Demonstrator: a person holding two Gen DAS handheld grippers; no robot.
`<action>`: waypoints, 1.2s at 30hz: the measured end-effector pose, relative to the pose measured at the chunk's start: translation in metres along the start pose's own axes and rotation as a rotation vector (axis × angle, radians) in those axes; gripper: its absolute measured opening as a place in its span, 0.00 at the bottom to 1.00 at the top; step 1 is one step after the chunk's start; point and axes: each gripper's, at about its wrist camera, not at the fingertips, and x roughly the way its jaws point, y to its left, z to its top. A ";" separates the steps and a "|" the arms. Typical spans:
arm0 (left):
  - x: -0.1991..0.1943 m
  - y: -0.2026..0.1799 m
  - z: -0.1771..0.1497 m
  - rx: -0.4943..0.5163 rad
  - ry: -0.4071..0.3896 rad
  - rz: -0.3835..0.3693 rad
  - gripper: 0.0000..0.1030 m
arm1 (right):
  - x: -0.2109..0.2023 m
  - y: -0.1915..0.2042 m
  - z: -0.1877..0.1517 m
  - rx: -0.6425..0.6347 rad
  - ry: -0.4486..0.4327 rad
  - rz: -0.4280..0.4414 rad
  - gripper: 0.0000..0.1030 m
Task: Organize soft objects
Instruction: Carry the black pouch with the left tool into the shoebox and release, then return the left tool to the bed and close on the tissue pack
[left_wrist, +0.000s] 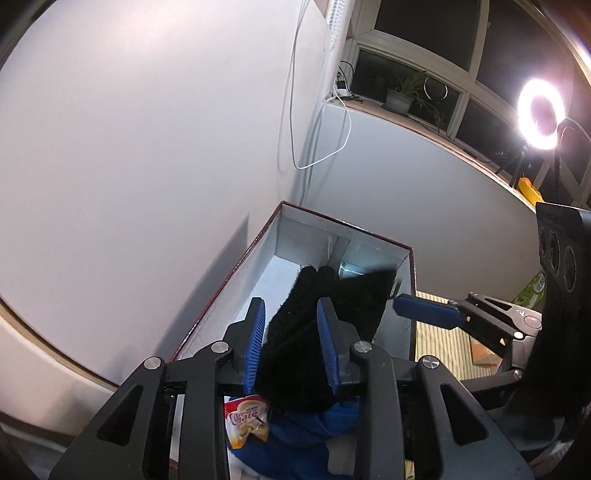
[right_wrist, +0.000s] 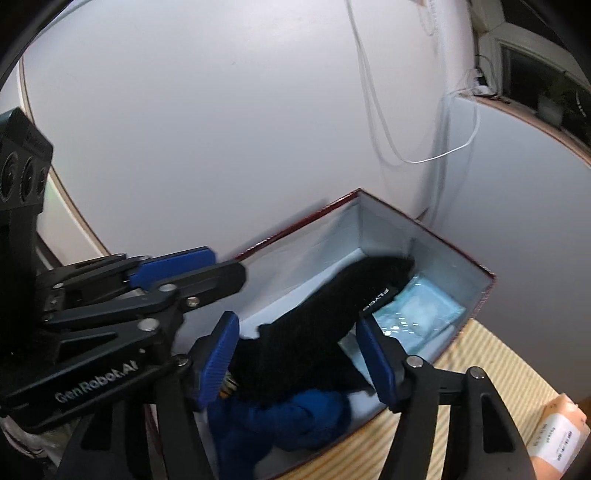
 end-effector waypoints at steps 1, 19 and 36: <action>-0.001 -0.001 0.000 0.003 -0.002 0.000 0.28 | -0.002 -0.002 -0.001 0.005 0.002 -0.004 0.61; -0.026 -0.040 -0.025 0.024 -0.004 -0.109 0.40 | -0.109 -0.064 -0.068 0.166 -0.108 -0.048 0.69; -0.035 -0.108 -0.069 0.072 0.059 -0.290 0.48 | -0.247 -0.149 -0.183 0.293 -0.205 -0.237 0.70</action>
